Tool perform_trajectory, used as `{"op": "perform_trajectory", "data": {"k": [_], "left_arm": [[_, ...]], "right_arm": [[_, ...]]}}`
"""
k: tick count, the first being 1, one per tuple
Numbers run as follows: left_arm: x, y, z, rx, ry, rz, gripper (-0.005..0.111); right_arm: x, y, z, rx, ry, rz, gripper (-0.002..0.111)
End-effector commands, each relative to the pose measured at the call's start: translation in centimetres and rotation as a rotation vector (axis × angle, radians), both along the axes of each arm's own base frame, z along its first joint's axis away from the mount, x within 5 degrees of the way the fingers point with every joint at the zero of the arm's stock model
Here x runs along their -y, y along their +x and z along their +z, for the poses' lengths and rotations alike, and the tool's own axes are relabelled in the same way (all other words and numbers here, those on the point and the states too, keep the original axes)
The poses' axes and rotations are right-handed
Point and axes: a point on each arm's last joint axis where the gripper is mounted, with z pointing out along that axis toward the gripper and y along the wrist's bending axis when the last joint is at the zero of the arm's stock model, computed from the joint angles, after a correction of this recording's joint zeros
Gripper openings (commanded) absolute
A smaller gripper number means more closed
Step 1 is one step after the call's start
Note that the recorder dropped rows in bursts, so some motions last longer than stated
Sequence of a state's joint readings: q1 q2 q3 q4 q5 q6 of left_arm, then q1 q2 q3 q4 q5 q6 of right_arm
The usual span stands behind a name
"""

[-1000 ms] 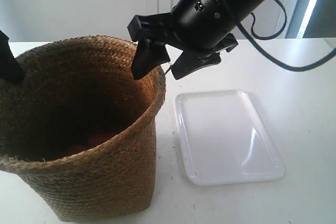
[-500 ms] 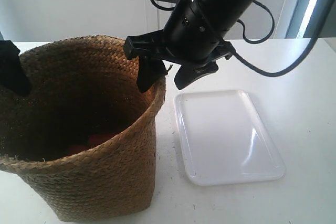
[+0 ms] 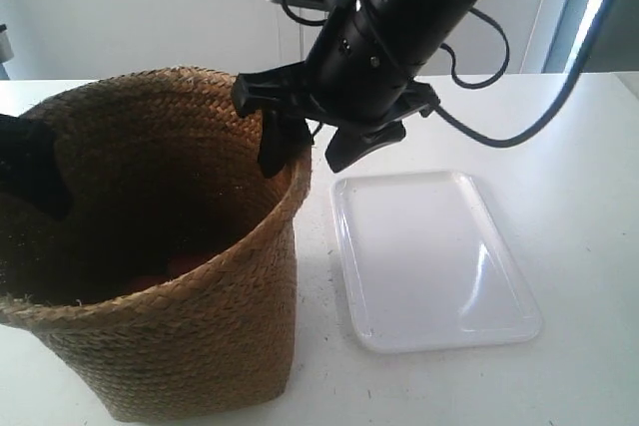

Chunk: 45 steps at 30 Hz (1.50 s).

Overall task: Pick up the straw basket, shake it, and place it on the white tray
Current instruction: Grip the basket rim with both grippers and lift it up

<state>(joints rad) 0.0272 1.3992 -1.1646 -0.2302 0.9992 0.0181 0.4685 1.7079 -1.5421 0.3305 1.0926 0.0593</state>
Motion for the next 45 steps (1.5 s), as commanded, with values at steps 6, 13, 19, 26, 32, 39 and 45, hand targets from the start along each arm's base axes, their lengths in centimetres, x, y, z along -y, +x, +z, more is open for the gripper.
{"op": "perform_trajectory", "data": {"k": [6, 13, 19, 26, 32, 39, 45], "left_arm": [[0.3, -0.1, -0.1, -0.003, -0.033, -0.016, 0.077], [0.3, -0.1, -0.1, -0.003, -0.034, -0.016, 0.045], [0.4, -0.1, 0.0, 0.002, -0.040, -0.014, 0.013], [1.3, 0.1, 0.4, 0.054, -0.144, -0.058, 0.000], [2.4, 0.3, 1.7, 0.180, -0.264, -0.127, 0.000], [2.0, -2.0, 3.9, 0.413, -0.220, -0.067, 0.000], [2.2, -4.8, 5.8, 0.606, -0.223, -0.077, 0.000]], "right_arm": [[-0.8, 0.2, -1.2, -0.057, 0.019, 0.057, 0.061], [-1.2, 0.3, -1.0, -0.048, 0.073, 0.040, 0.054], [-1.1, 0.4, -1.0, -0.039, 0.065, 0.039, 0.004], [-1.2, 0.6, -1.0, -0.021, 0.072, 0.030, 0.000], [-0.9, 0.8, 0.0, 0.074, 0.077, 0.029, 0.000], [1.1, -0.1, 4.2, 0.299, 0.033, -0.048, 0.000], [0.9, -3.0, 5.2, 0.419, 0.096, -0.036, 0.000]]}}
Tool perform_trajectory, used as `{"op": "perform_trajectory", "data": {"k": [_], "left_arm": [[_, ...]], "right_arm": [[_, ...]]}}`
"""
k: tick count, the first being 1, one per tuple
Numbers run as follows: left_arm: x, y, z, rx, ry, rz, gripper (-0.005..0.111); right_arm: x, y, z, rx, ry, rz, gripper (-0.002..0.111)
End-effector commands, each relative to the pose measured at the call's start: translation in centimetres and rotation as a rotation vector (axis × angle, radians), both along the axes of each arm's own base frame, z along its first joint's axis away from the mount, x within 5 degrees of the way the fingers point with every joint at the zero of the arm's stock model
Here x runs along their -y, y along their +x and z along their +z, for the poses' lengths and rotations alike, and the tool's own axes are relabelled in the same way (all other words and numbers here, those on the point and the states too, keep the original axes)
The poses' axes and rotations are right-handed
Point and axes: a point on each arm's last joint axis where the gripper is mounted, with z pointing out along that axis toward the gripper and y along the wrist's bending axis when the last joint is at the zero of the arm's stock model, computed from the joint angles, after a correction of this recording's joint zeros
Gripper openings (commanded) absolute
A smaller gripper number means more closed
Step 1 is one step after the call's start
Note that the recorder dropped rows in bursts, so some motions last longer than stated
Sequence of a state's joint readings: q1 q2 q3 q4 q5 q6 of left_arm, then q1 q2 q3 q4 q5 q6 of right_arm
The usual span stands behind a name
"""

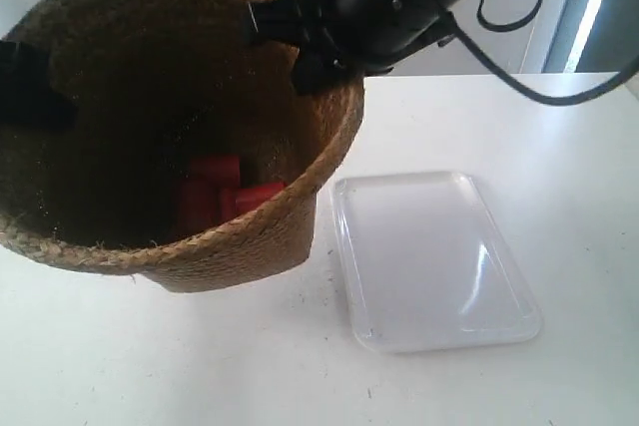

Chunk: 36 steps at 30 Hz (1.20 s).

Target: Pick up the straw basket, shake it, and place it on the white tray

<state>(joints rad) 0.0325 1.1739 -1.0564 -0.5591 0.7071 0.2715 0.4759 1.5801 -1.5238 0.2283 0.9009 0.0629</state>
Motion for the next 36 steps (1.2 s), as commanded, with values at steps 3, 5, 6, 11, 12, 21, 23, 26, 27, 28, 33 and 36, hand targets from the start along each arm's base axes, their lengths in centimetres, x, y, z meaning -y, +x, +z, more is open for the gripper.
{"op": "perform_trajectory", "data": {"k": [3, 5, 6, 11, 12, 21, 23, 26, 27, 28, 33, 36], "left_arm": [[0.7, -3.4, 1.6, 0.198, -0.043, -0.036, 0.000], [0.8, -4.2, 1.7, 0.232, -0.044, -0.054, 0.000], [0.9, -4.7, 1.6, 0.247, -0.052, -0.061, 0.000], [2.4, -7.0, 1.7, 0.384, -0.106, -0.202, 0.000], [2.6, -7.2, 1.5, 0.398, -0.101, -0.204, 0.000], [2.7, -4.9, 0.2, 0.384, -0.189, -0.039, 0.000], [2.8, -5.0, 0.0, 0.384, -0.147, -0.079, 0.000], [2.9, -5.2, -0.2, 0.386, -0.103, -0.130, 0.000], [2.9, -5.2, -0.3, 0.386, -0.101, -0.132, 0.000], [2.9, -5.2, -0.2, 0.387, -0.100, -0.131, 0.000], [2.9, -5.2, -0.3, 0.390, -0.086, -0.139, 0.000], [2.8, -5.2, -0.5, 0.390, -0.052, -0.150, 0.000]], "right_arm": [[-1.3, -4.3, -0.8, 0.187, 0.061, 0.041, 0.000], [-1.2, -6.2, -2.2, 0.222, 0.068, 0.044, 0.000], [-0.9, -7.4, -2.9, 0.246, 0.078, 0.040, 0.000], [1.1, -11.1, -2.3, 0.328, 0.141, 0.045, 0.000], [1.5, -11.5, -2.3, 0.340, 0.132, 0.049, 0.000], [1.7, -10.8, -5.3, 0.312, 0.032, 0.026, 0.000], [2.1, -10.3, -5.4, 0.297, 0.039, -0.063, 0.000], [3.7, -9.7, -5.5, 0.300, -0.023, -0.253, 0.000], [4.3, -9.6, -5.4, 0.308, -0.041, -0.323, 0.000], [4.7, -9.6, -5.4, 0.305, -0.065, -0.366, 0.000], [4.6, -10.0, -4.8, 0.320, -0.032, -0.327, 0.000], [4.6, -10.0, -4.7, 0.333, -0.024, -0.316, 0.000]]}}
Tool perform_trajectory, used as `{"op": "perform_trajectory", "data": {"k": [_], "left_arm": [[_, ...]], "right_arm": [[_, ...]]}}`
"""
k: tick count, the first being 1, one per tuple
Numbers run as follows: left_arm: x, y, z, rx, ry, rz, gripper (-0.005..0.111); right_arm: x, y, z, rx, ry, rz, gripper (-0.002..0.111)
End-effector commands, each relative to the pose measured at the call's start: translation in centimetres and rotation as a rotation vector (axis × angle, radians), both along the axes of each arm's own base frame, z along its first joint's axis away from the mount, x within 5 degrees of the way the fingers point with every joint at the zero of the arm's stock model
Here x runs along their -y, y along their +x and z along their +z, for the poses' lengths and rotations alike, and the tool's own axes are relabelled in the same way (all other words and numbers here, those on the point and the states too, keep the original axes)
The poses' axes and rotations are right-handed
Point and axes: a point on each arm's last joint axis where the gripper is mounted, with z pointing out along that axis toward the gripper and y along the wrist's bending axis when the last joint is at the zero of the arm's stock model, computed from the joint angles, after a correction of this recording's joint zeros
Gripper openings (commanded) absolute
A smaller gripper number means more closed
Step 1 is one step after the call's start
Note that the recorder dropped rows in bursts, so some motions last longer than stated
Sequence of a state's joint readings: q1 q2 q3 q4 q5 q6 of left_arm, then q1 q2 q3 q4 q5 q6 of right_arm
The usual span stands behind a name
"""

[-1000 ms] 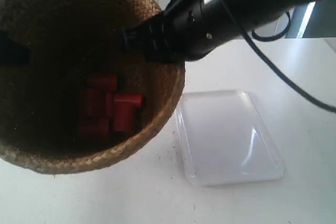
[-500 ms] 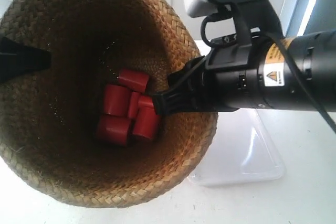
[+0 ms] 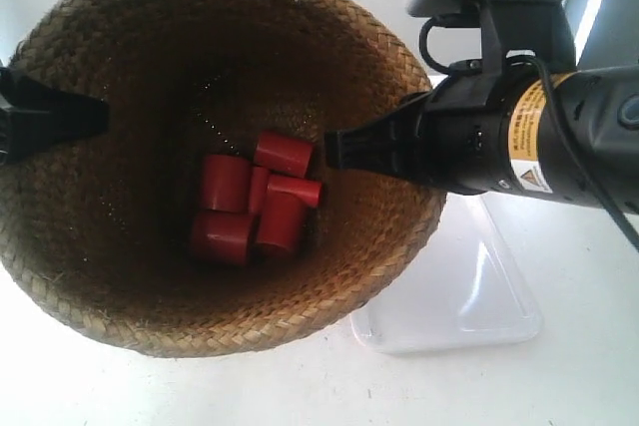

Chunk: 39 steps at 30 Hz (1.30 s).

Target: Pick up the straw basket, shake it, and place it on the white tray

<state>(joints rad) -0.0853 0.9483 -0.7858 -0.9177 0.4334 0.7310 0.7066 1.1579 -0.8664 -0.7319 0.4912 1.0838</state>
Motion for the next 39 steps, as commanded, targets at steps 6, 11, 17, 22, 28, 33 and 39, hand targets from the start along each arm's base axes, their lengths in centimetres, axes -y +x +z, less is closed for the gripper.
{"op": "perform_trajectory", "data": {"k": [6, 11, 17, 22, 28, 33, 39], "left_arm": [[0.0, -0.1, 0.3, 0.014, -0.001, 0.016, 0.000], [0.2, -0.7, 0.3, -0.014, -0.012, -0.025, 0.000], [0.4, -2.8, 1.8, 0.023, -0.087, -0.023, 0.000], [0.7, 1.1, -0.9, -0.055, -0.037, 0.018, 0.000], [2.5, -2.5, 2.4, 0.014, -0.078, -0.161, 0.000], [2.4, 0.9, -0.5, 0.029, -0.027, 0.011, 0.000], [2.7, -1.6, 2.5, 0.138, -0.003, -0.072, 0.000]], "right_arm": [[1.0, -0.1, -0.1, -0.002, -0.081, -0.032, 0.000], [1.1, -1.0, 0.7, 0.007, -0.047, -0.015, 0.000], [1.6, -4.1, 3.6, 0.111, 0.111, 0.058, 0.000], [0.8, -0.2, 0.5, 0.133, -0.147, -0.028, 0.000], [0.2, -4.0, 4.2, 0.141, 0.061, 0.123, 0.000], [0.3, 0.3, -0.7, 0.158, -0.210, -0.084, 0.000], [-0.2, -3.2, 3.4, 0.197, -0.025, 0.078, 0.000]]}}
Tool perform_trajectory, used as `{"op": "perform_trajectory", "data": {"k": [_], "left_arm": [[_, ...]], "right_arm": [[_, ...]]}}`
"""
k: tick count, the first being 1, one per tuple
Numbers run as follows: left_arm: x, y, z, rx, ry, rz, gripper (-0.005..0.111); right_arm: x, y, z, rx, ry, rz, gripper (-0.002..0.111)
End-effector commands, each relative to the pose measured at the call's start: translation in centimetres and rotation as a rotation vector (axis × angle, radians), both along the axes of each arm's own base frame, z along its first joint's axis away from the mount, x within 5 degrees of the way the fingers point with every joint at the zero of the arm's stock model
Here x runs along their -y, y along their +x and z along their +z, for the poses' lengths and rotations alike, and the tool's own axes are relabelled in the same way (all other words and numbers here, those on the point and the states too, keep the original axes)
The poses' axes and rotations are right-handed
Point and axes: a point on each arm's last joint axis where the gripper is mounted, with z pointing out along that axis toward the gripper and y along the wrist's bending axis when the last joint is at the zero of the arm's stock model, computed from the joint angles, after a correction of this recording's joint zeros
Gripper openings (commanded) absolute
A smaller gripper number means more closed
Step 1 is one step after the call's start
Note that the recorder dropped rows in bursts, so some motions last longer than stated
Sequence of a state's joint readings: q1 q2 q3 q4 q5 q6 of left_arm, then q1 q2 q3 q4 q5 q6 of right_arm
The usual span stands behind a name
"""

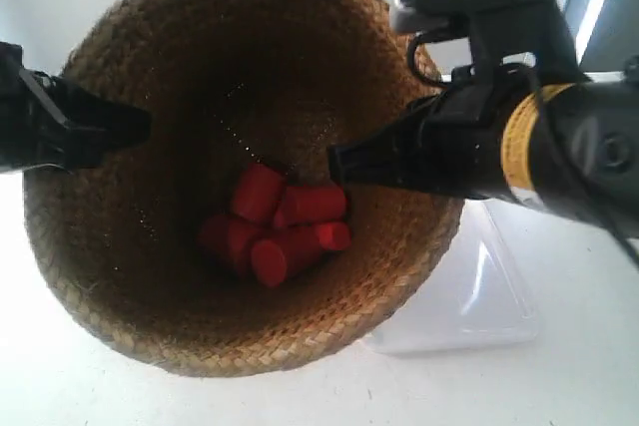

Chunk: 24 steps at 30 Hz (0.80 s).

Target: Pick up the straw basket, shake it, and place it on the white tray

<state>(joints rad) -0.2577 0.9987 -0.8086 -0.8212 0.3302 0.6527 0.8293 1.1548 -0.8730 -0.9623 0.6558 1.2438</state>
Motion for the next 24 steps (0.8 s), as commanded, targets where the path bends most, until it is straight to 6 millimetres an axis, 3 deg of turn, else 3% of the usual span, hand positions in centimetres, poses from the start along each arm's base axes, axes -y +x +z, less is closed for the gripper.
{"op": "perform_trajectory", "data": {"k": [1, 3, 4, 7, 9, 10, 12, 14, 16, 19, 21, 22, 24], "left_arm": [[-0.3, -1.2, 1.8, 0.152, -0.030, 0.063, 0.000], [-0.4, 0.6, -0.4, 0.118, 0.008, 0.137, 0.000], [-0.2, 0.8, -0.6, 0.074, 0.003, 0.113, 0.000], [0.9, -1.7, 2.1, 0.049, -0.015, -0.085, 0.000], [0.6, -3.7, 4.2, 0.133, -0.032, -0.113, 0.000], [0.1, -4.0, 4.7, 0.192, -0.022, -0.076, 0.000], [-0.6, -2.6, 3.6, 0.246, -0.015, 0.056, 0.000], [-0.8, 0.0, 0.6, 0.206, 0.021, 0.169, 0.000], [-0.4, 0.7, -0.7, 0.141, 0.057, 0.132, 0.000], [0.2, -1.6, 1.7, 0.146, 0.018, 0.014, 0.000], [-0.2, -3.3, 3.6, 0.198, -0.059, 0.028, 0.000], [-0.5, -3.7, 3.9, 0.220, -0.075, 0.046, 0.000], [-0.6, -2.8, 2.4, 0.197, -0.056, 0.084, 0.000]], "right_arm": [[0.2, -1.8, 2.4, 0.158, 0.073, 0.142, 0.000], [-0.1, 0.0, -0.2, 0.154, -0.016, 0.080, 0.000], [0.0, 0.6, -0.9, 0.131, -0.056, 0.037, 0.000], [0.1, -0.8, 1.1, 0.047, -0.002, 0.018, 0.000], [0.4, -3.1, 4.0, 0.125, 0.156, 0.139, 0.000], [0.1, -3.6, 4.6, 0.170, 0.190, 0.203, 0.000], [0.2, -2.4, 3.2, 0.214, 0.119, 0.150, 0.000], [0.5, 0.2, 0.0, 0.177, -0.009, -0.012, 0.000], [0.4, 1.2, -1.1, 0.126, -0.056, -0.059, 0.000], [-0.2, -0.8, 1.9, 0.097, 0.063, 0.052, 0.000], [-0.2, -2.6, 3.5, 0.137, 0.168, 0.149, 0.000], [-0.2, -2.9, 3.5, 0.151, 0.184, 0.169, 0.000], [-0.3, -1.9, 1.9, 0.147, 0.119, 0.132, 0.000]]}}
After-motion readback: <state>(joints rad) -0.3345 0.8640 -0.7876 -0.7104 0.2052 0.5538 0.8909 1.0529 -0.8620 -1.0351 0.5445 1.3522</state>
